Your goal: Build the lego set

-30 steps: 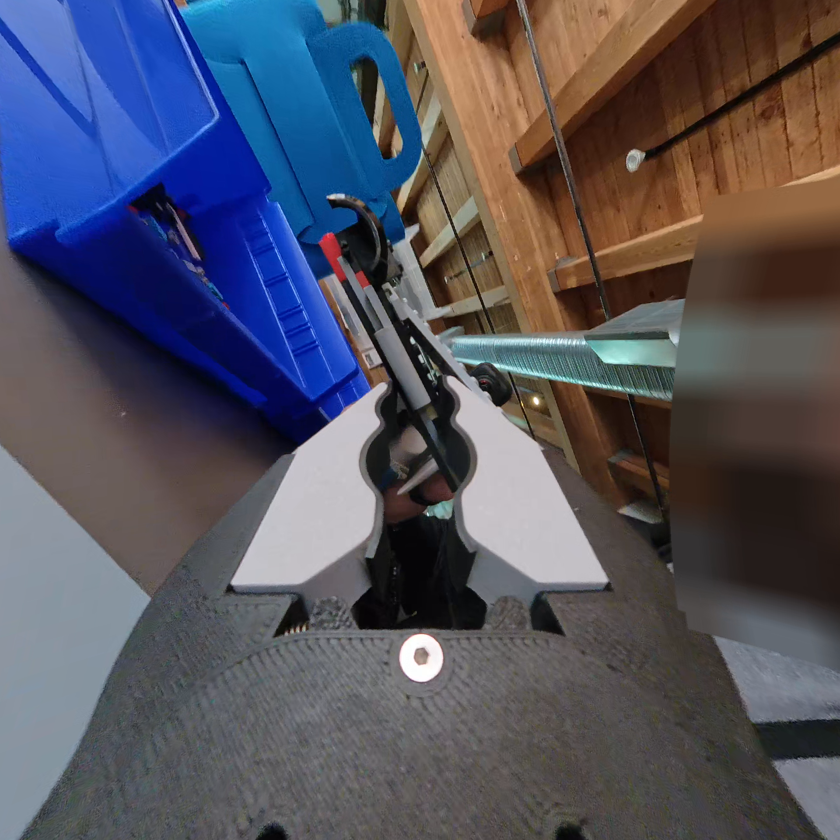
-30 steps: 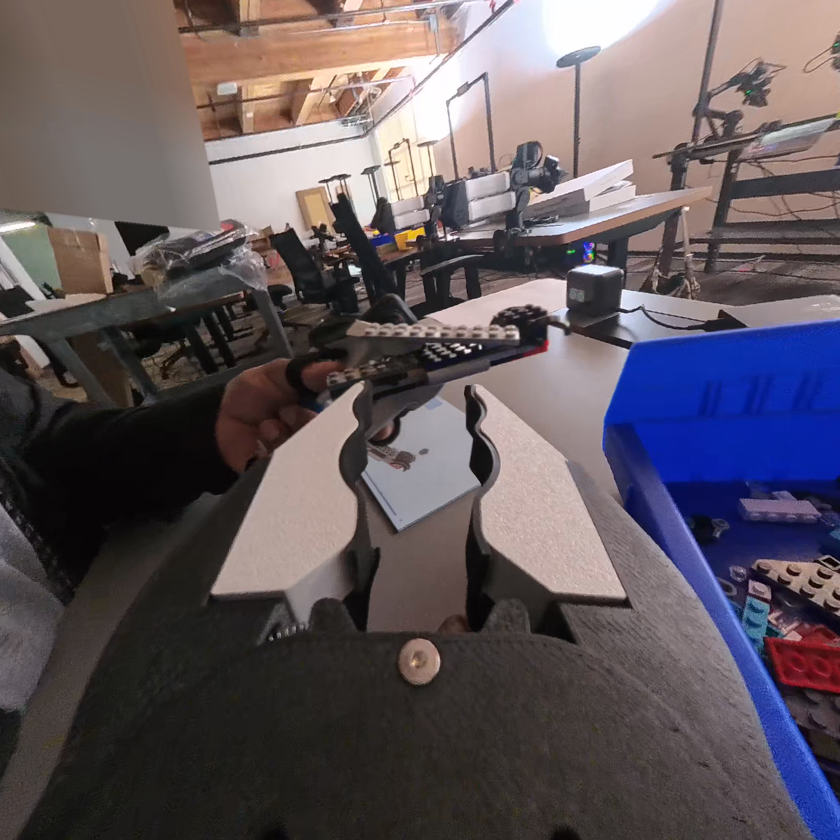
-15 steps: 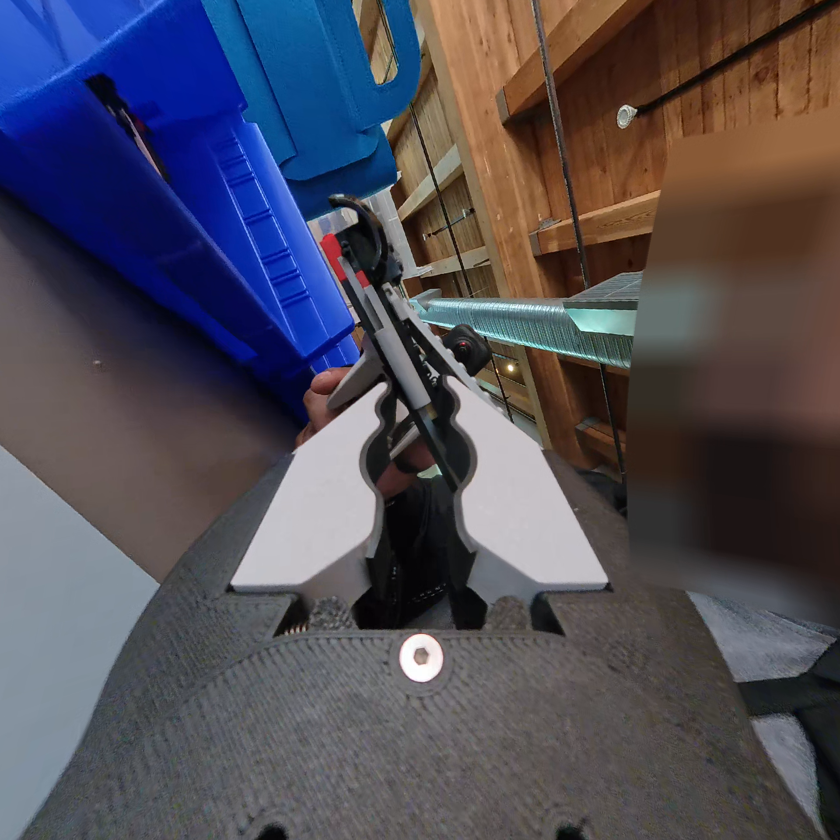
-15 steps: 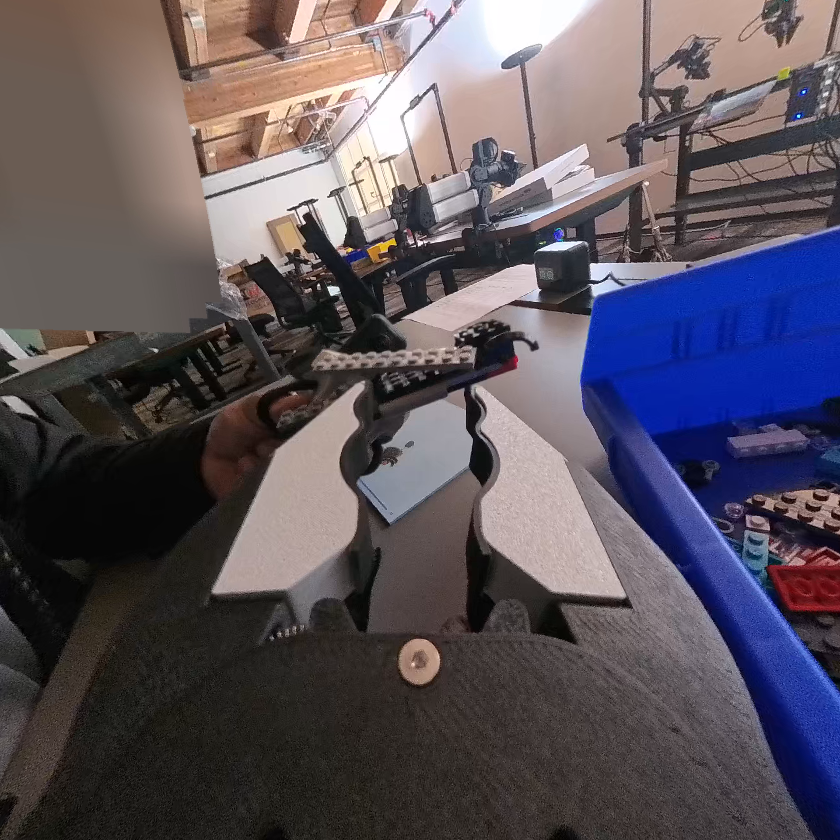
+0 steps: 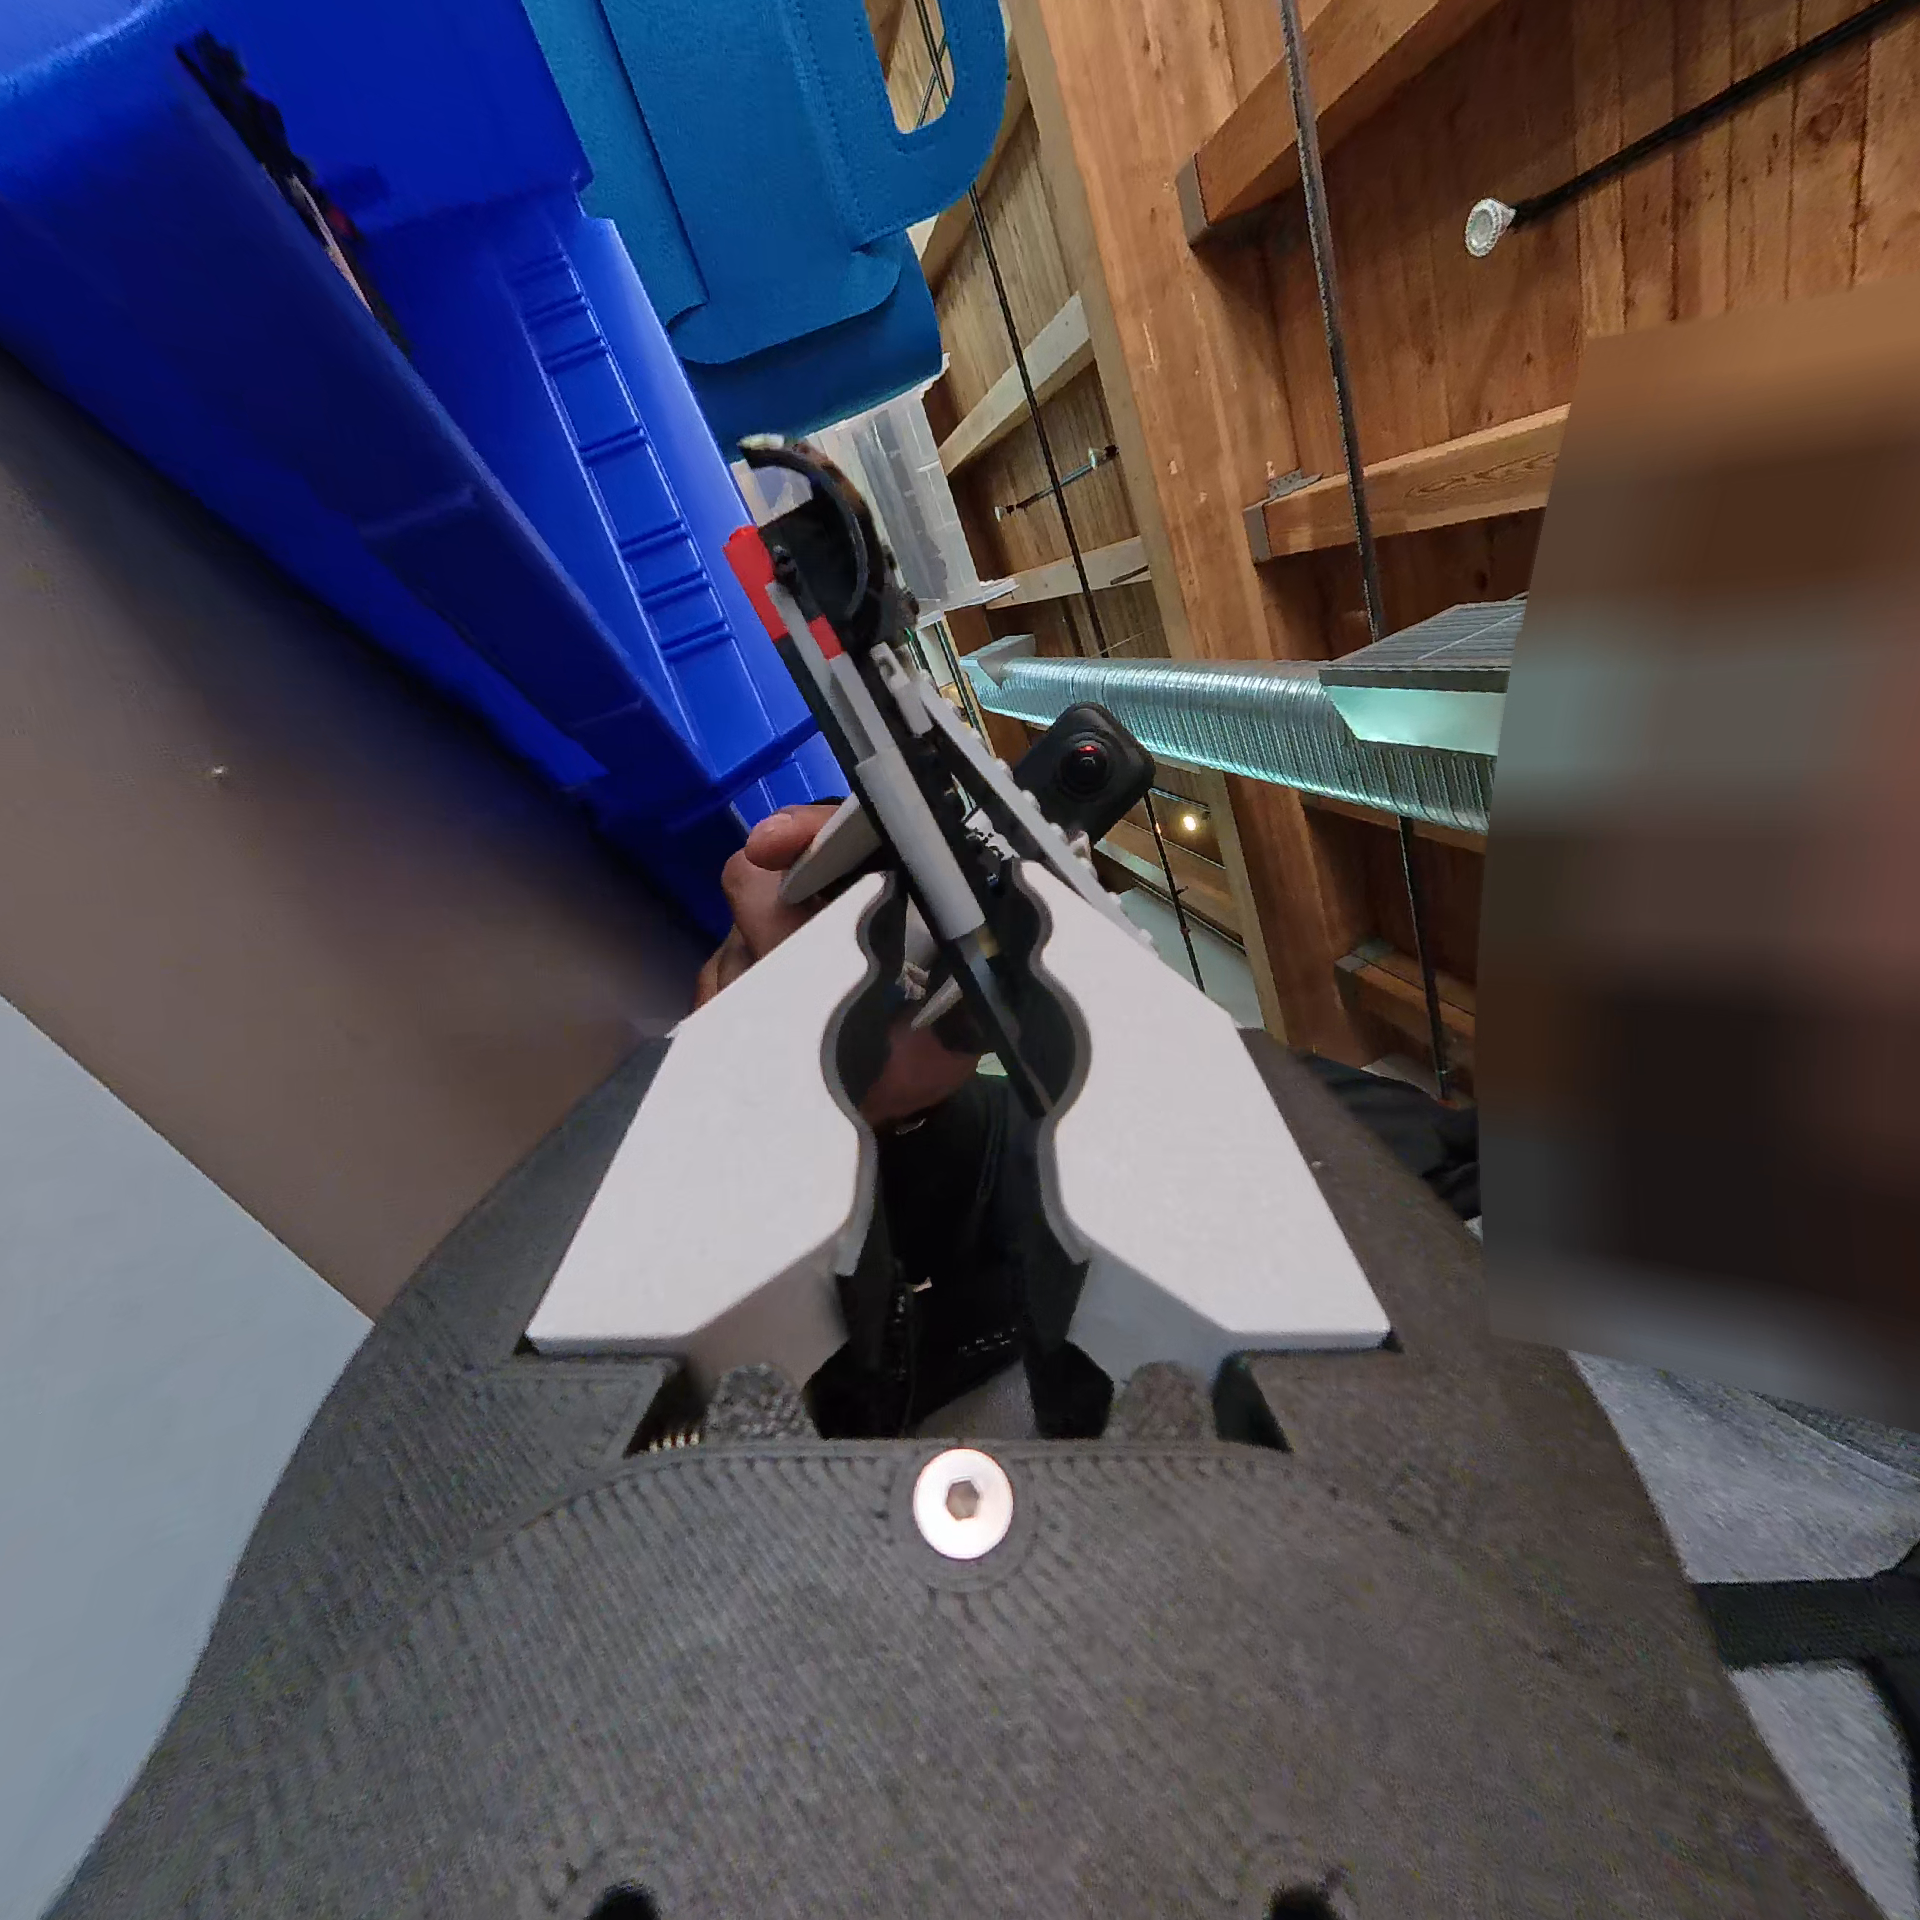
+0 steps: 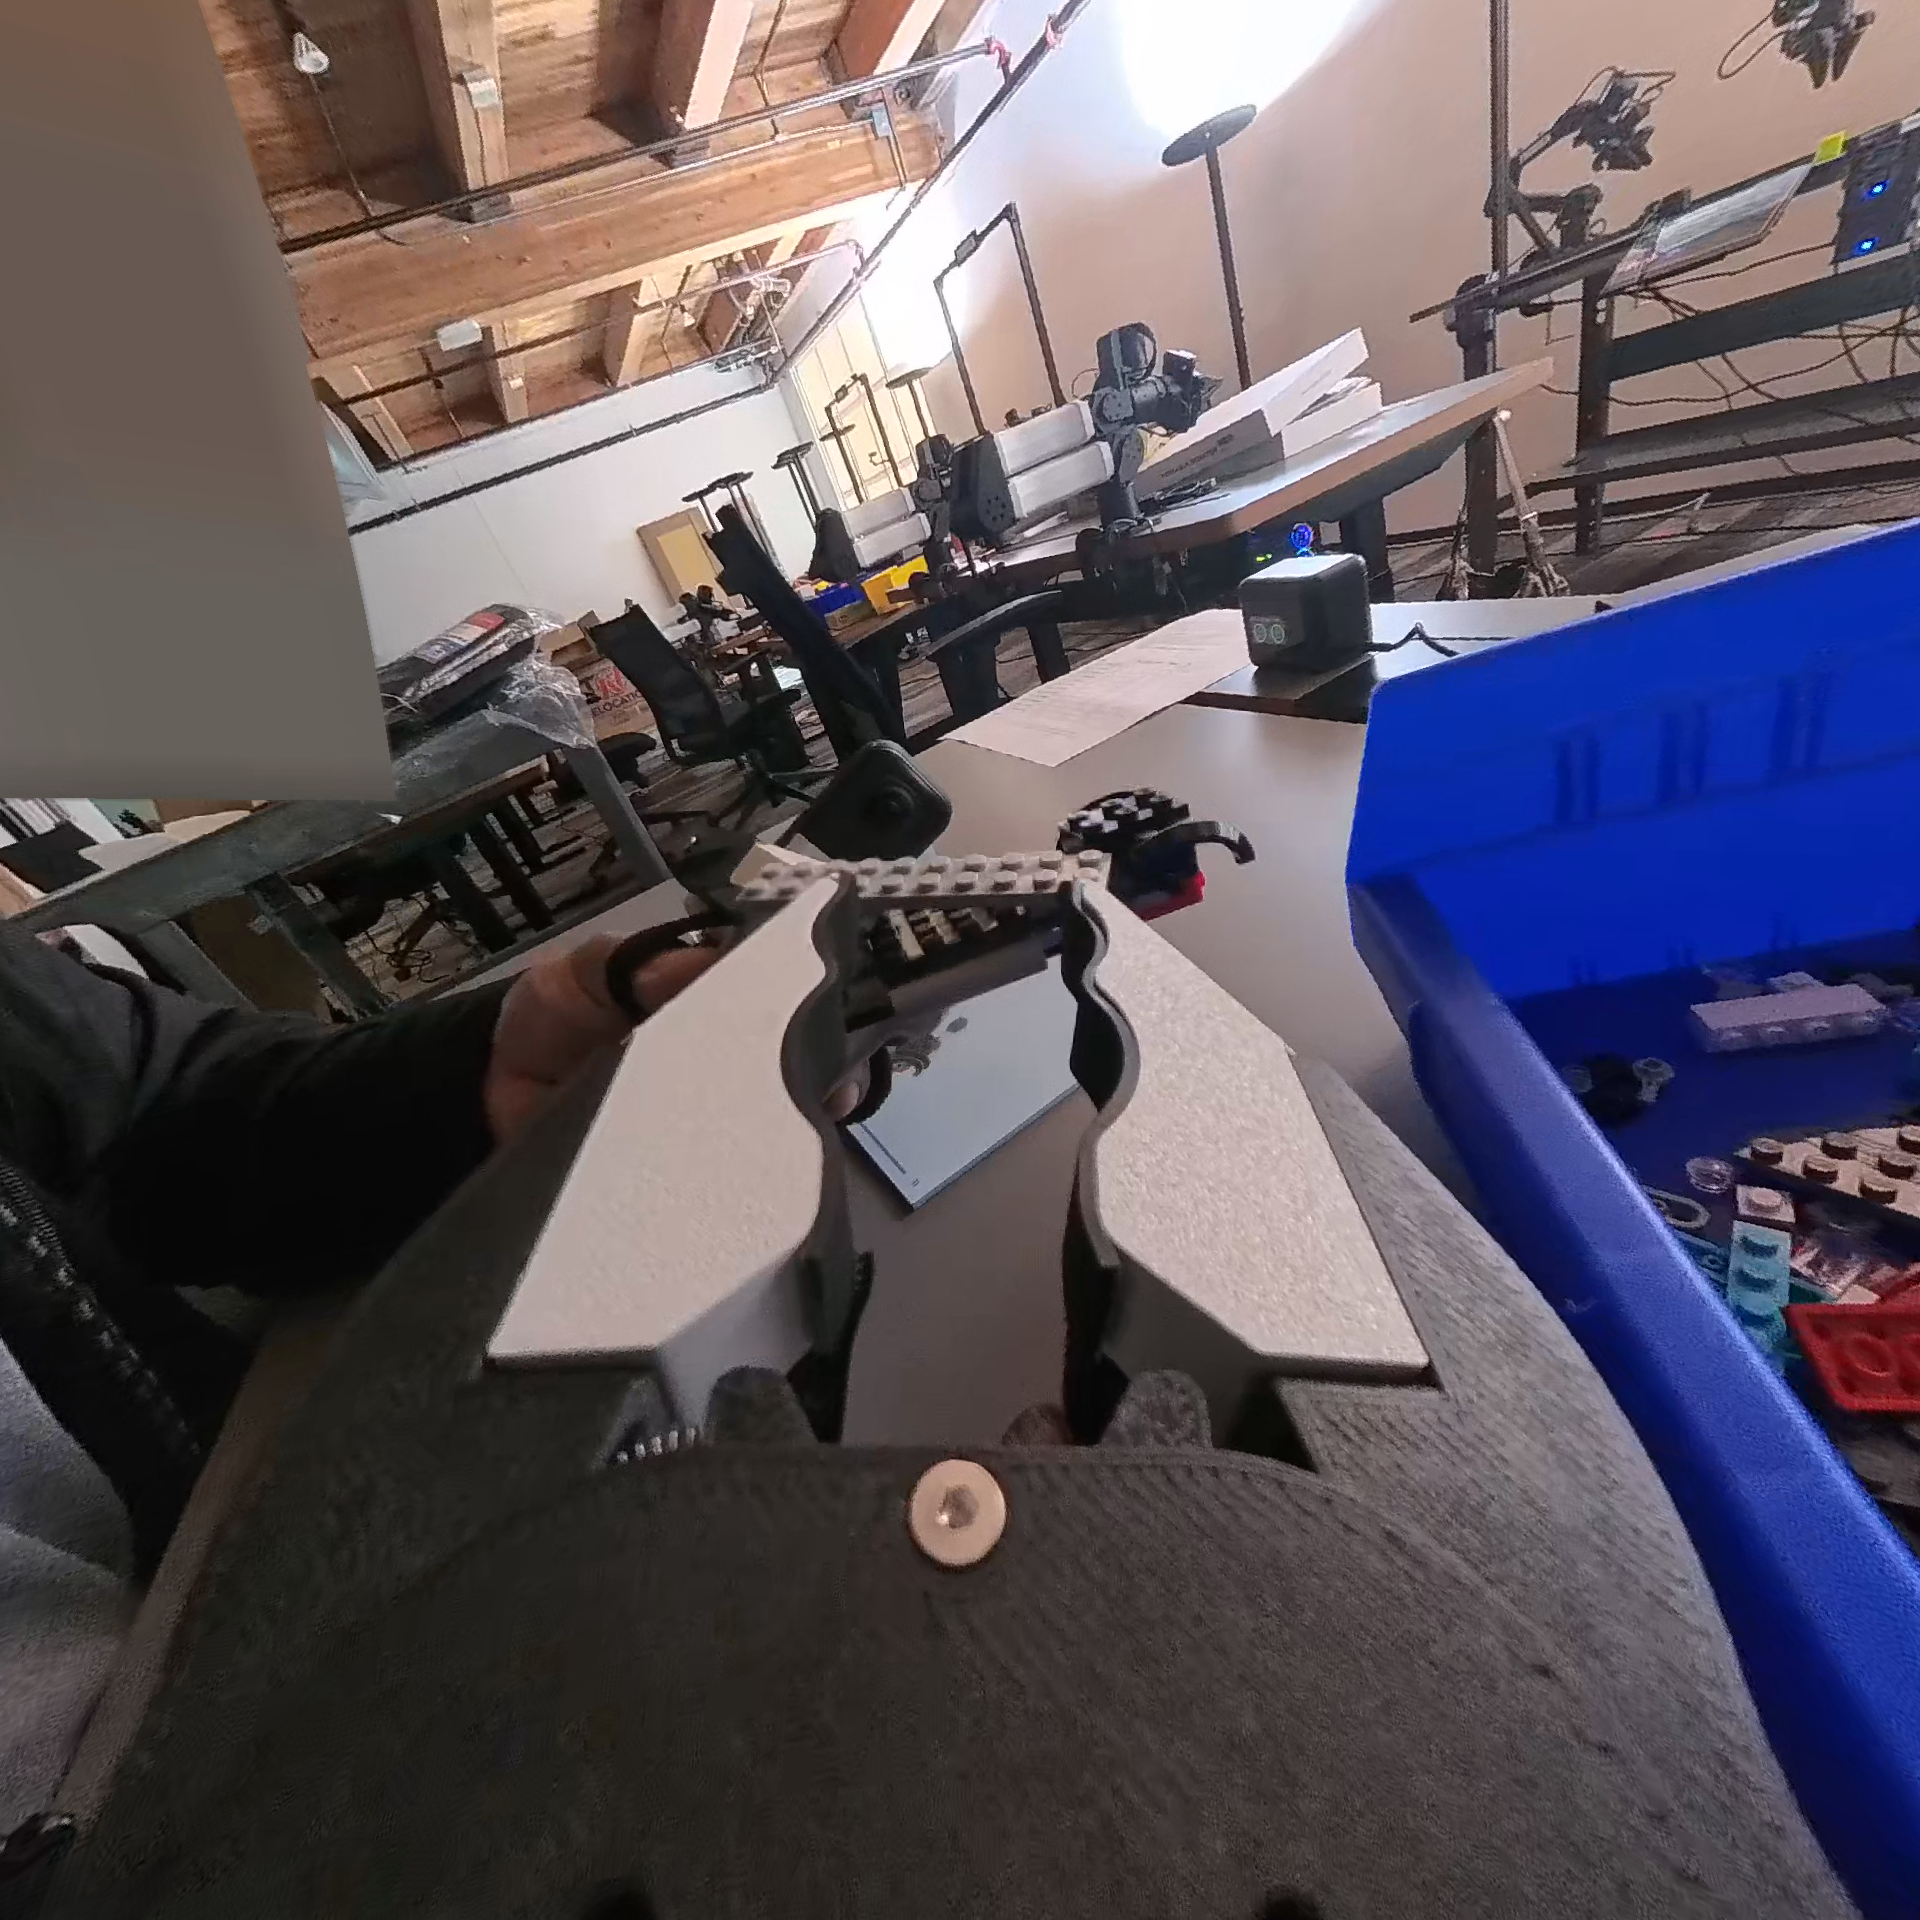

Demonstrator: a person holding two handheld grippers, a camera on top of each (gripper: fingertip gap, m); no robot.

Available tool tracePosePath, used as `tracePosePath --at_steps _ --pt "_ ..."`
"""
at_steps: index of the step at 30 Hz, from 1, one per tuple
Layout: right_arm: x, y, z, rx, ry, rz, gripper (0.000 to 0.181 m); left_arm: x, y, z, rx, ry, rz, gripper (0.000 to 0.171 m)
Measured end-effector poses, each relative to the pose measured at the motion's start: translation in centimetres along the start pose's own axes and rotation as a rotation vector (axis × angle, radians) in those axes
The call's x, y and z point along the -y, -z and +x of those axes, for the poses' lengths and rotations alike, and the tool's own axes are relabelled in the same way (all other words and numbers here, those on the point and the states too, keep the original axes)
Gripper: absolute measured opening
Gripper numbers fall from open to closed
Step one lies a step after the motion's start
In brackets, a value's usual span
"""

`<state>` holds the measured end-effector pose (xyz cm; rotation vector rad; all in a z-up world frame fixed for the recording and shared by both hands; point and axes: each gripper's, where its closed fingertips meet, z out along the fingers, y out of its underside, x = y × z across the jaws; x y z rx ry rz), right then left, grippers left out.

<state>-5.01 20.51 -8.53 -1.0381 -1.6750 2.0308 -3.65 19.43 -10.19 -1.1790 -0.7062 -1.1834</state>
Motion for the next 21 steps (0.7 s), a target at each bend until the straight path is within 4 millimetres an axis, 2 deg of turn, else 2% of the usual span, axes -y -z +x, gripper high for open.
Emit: tracePosePath --at_steps 6,14,17,21 --pt "0.7 0.5 1.5 -0.08 -0.04 0.032 0.042 -0.2 -0.1 0.0 0.006 -0.012 -0.011 0.017" --pt "-0.2 0.8 2.9 -0.045 -0.423 0.024 0.031 -0.6 -0.3 -0.2 0.035 -0.058 -0.03 0.018" --pt "-0.8 0.8 3.2 -0.031 -0.519 0.007 0.027 -0.8 -0.4 -0.2 0.039 -0.066 -0.038 0.017" --pt "-0.6 0.8 2.7 0.048 -0.633 0.035 0.009 -1.1 -0.5 -0.3 0.047 -0.072 -0.055 0.018"
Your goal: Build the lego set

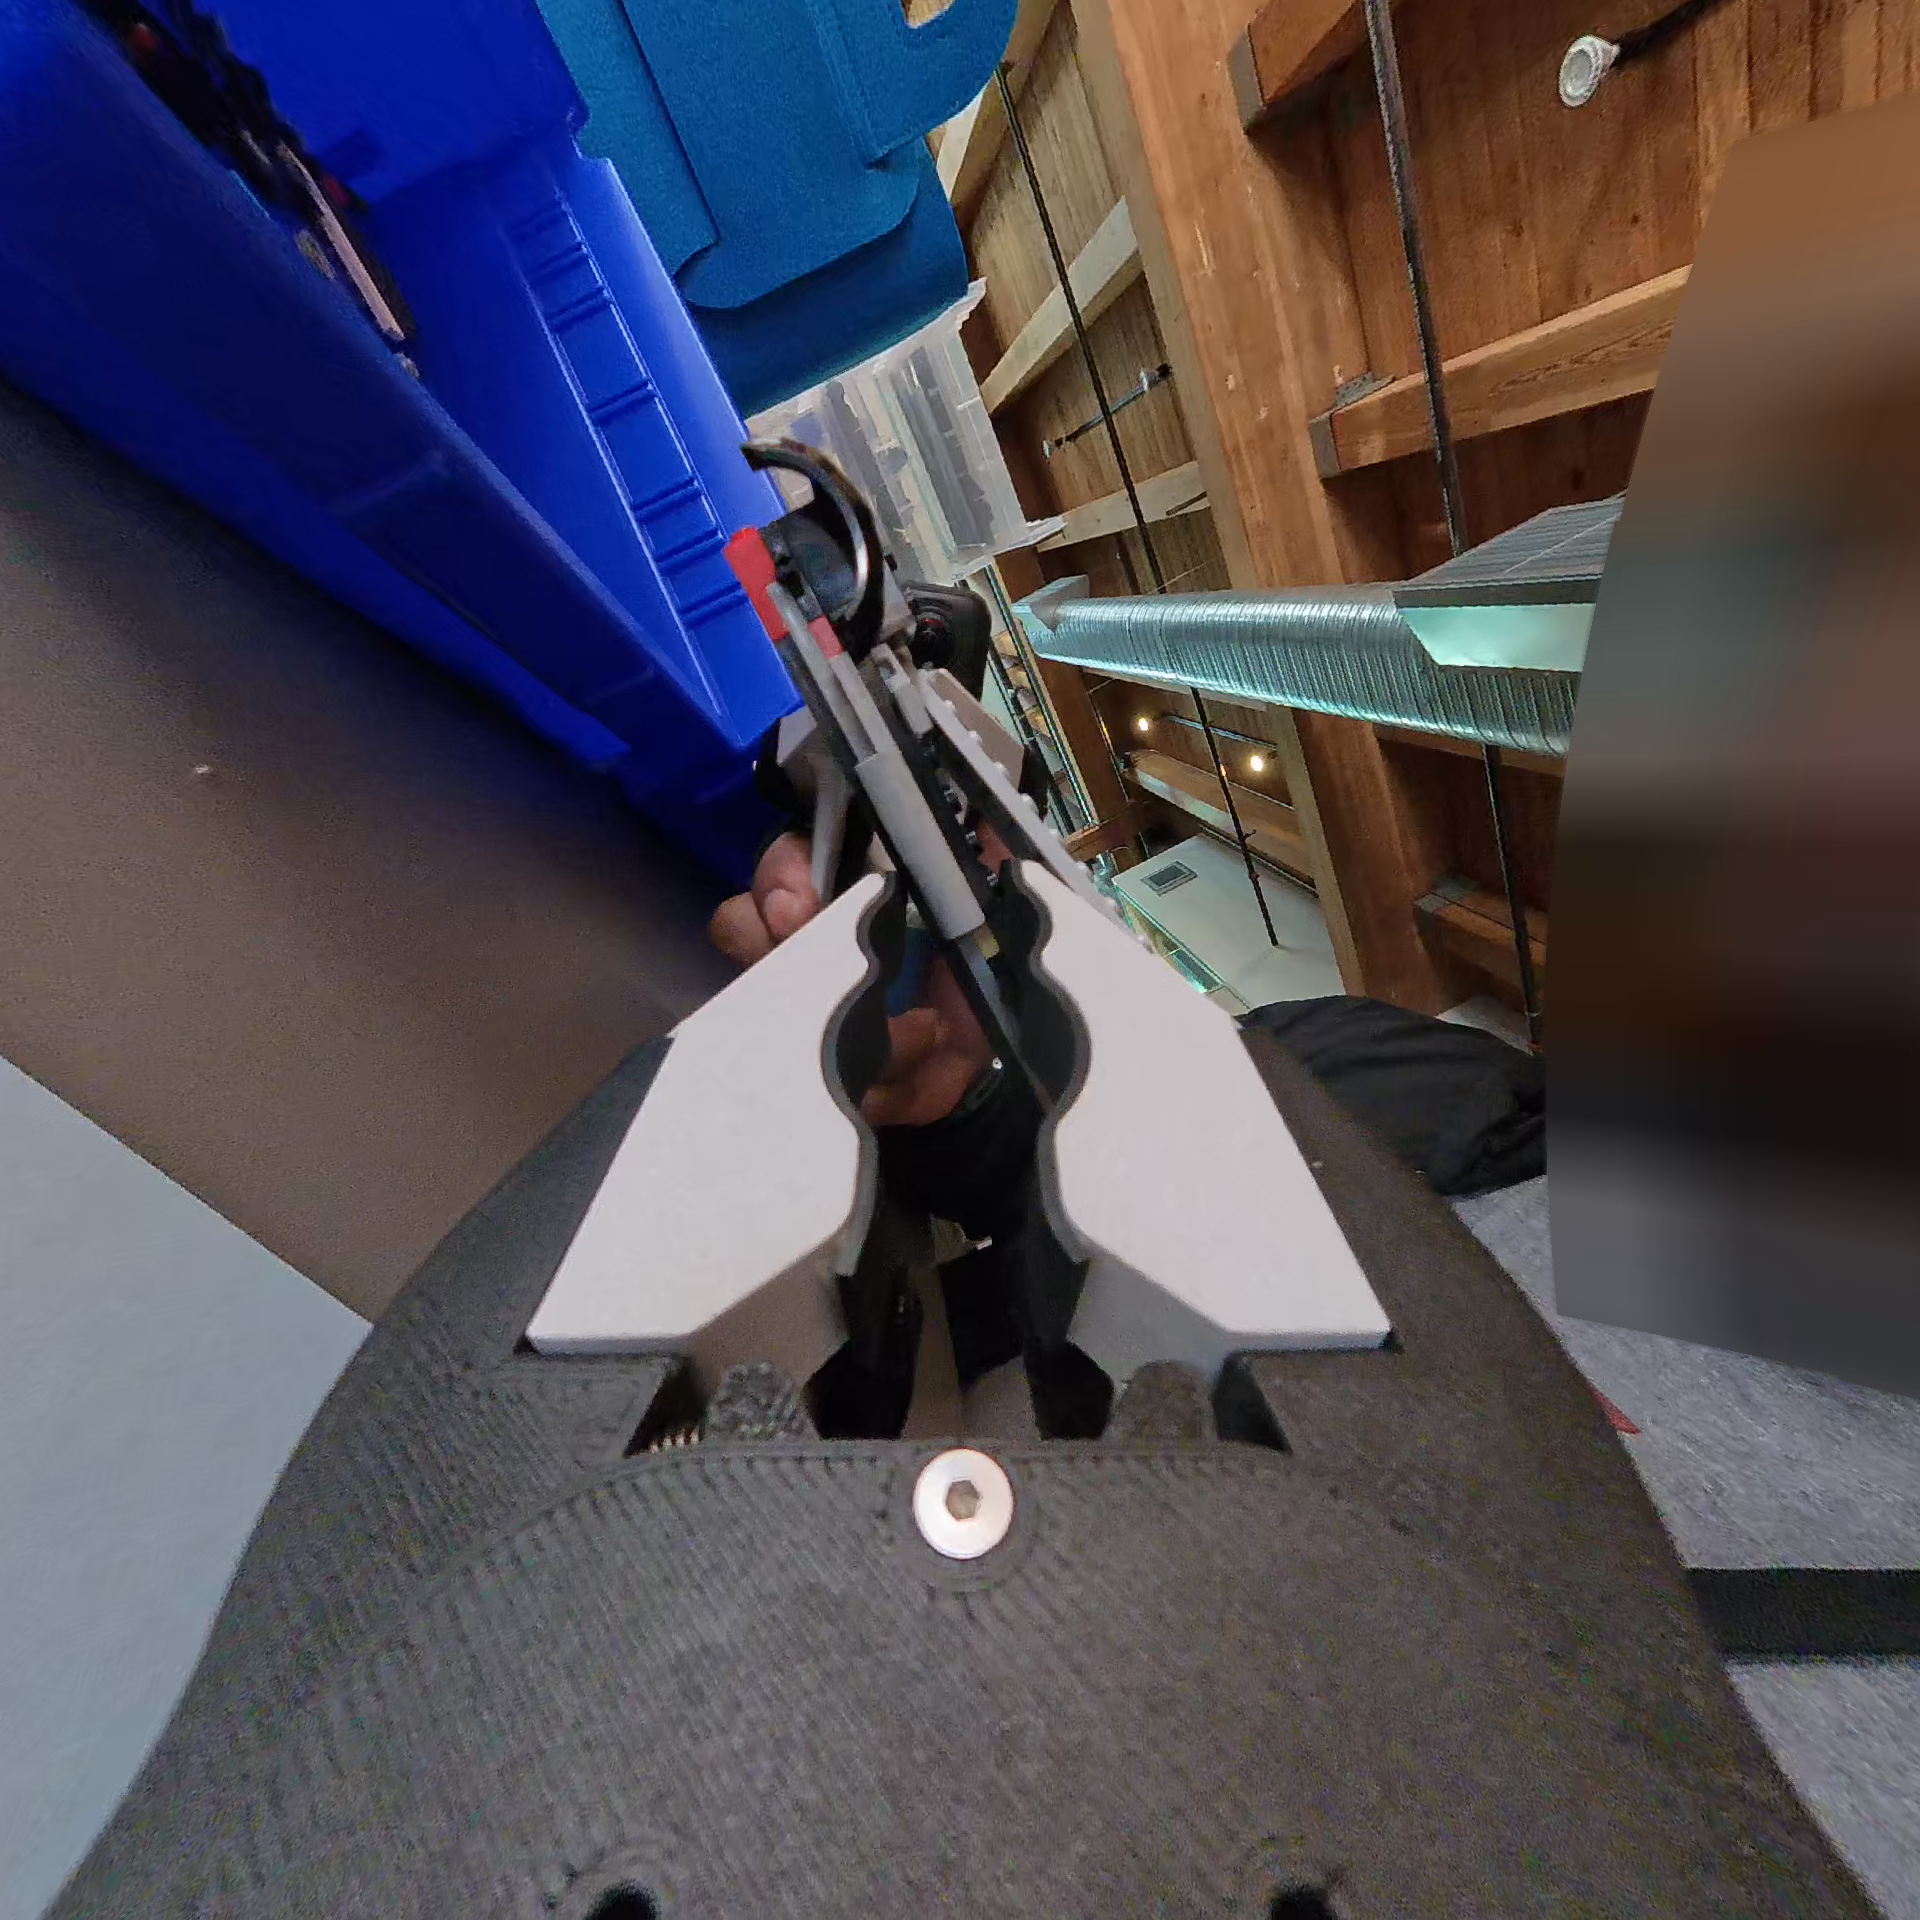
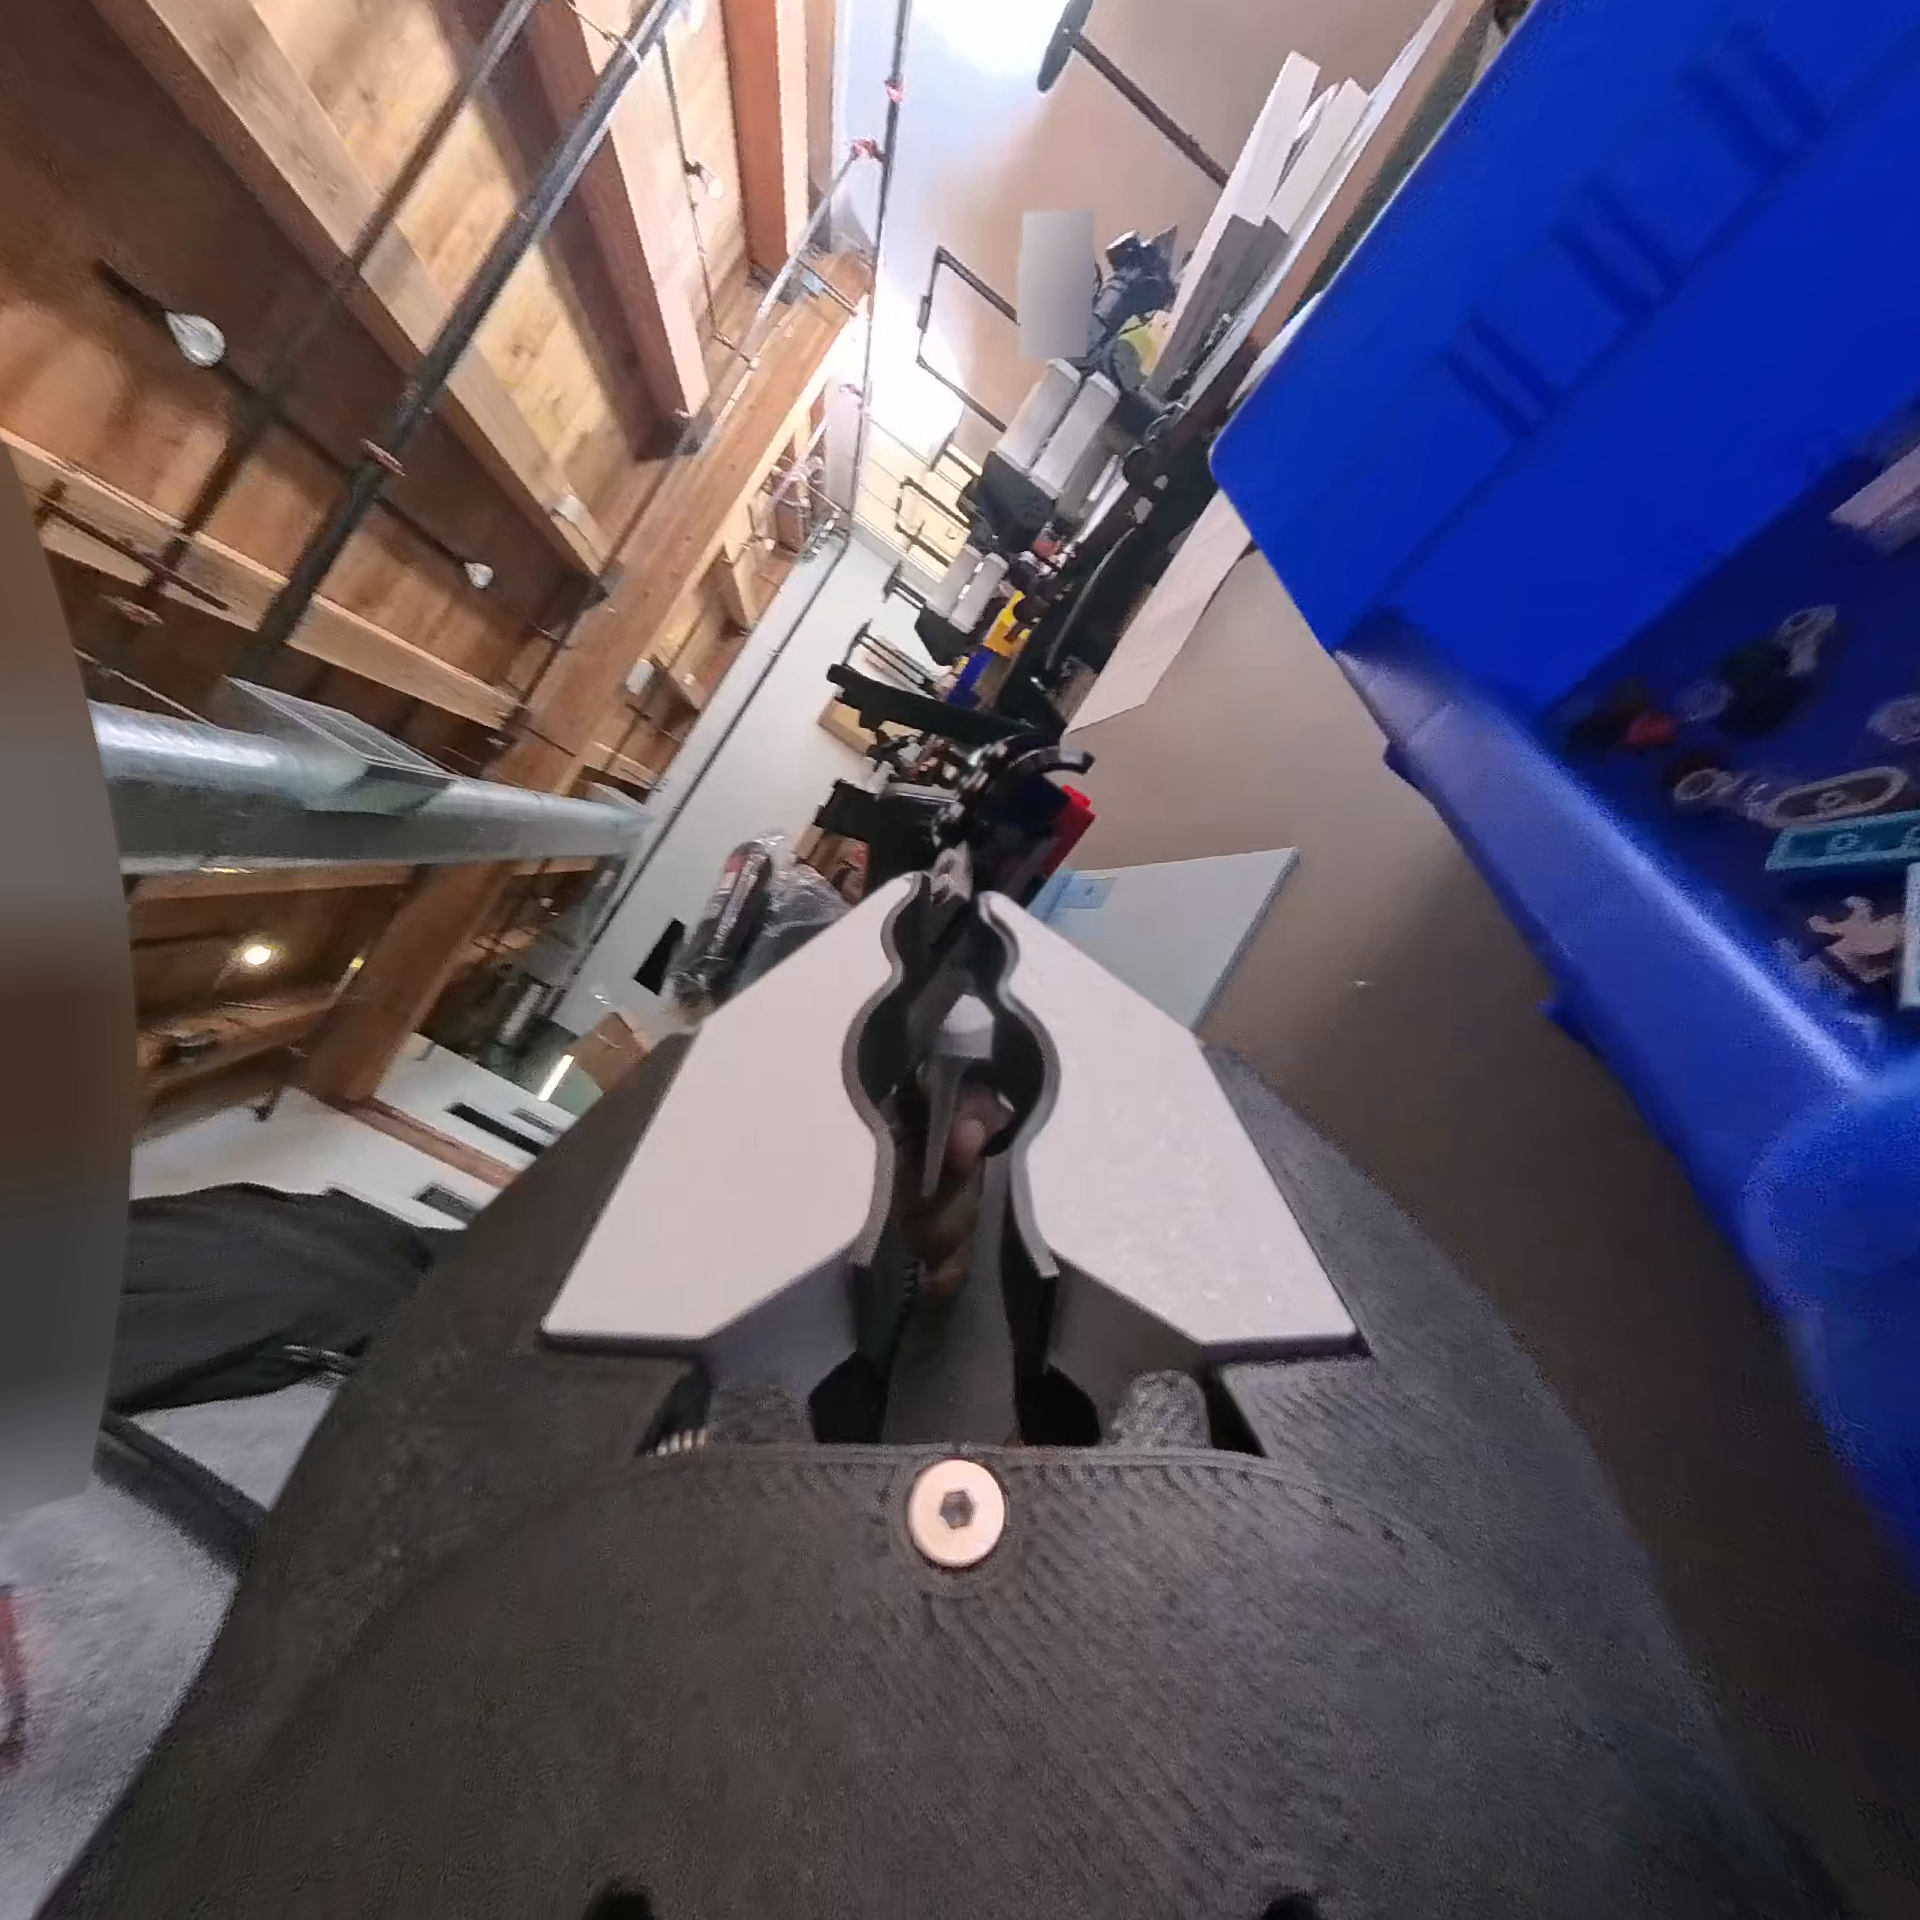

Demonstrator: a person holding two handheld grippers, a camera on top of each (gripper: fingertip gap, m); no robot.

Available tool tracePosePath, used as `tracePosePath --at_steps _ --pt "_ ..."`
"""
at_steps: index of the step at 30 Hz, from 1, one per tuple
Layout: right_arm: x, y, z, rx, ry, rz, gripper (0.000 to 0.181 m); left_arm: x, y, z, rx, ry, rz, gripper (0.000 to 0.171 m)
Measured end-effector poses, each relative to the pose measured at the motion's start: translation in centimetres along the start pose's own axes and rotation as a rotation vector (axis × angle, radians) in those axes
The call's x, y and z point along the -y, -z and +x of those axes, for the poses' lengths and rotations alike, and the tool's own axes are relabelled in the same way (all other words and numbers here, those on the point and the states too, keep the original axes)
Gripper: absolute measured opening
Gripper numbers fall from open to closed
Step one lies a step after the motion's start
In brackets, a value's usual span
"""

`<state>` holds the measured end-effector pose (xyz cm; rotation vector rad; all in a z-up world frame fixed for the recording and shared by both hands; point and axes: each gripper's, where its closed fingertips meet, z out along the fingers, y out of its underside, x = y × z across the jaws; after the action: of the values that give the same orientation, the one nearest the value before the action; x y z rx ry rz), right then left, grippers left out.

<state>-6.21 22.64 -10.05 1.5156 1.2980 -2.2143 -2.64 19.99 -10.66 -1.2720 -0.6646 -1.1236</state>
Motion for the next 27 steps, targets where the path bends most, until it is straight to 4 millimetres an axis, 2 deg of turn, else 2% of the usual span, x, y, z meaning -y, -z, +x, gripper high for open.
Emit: tracePosePath --at_steps 4,10,19,27 --pt "0.0 0.1 -0.2 0.02 -0.004 -0.019 0.008 -0.1 0.0 -0.1 0.002 0.006 -0.005 0.018" --pt "-0.3 0.0 -1.6 0.054 0.052 -0.099 0.007 -0.6 -0.1 -0.4 0.026 0.018 -0.03 0.017" --pt "-1.1 0.3 -0.5 -0.057 0.116 -0.214 0.009 -1.4 -0.4 -0.5 0.023 0.059 -0.065 0.018" --pt "-0.7 0.5 -0.2 -0.183 0.316 -0.203 0.01 -1.6 -0.7 -0.5 0.013 0.084 -0.055 0.018"
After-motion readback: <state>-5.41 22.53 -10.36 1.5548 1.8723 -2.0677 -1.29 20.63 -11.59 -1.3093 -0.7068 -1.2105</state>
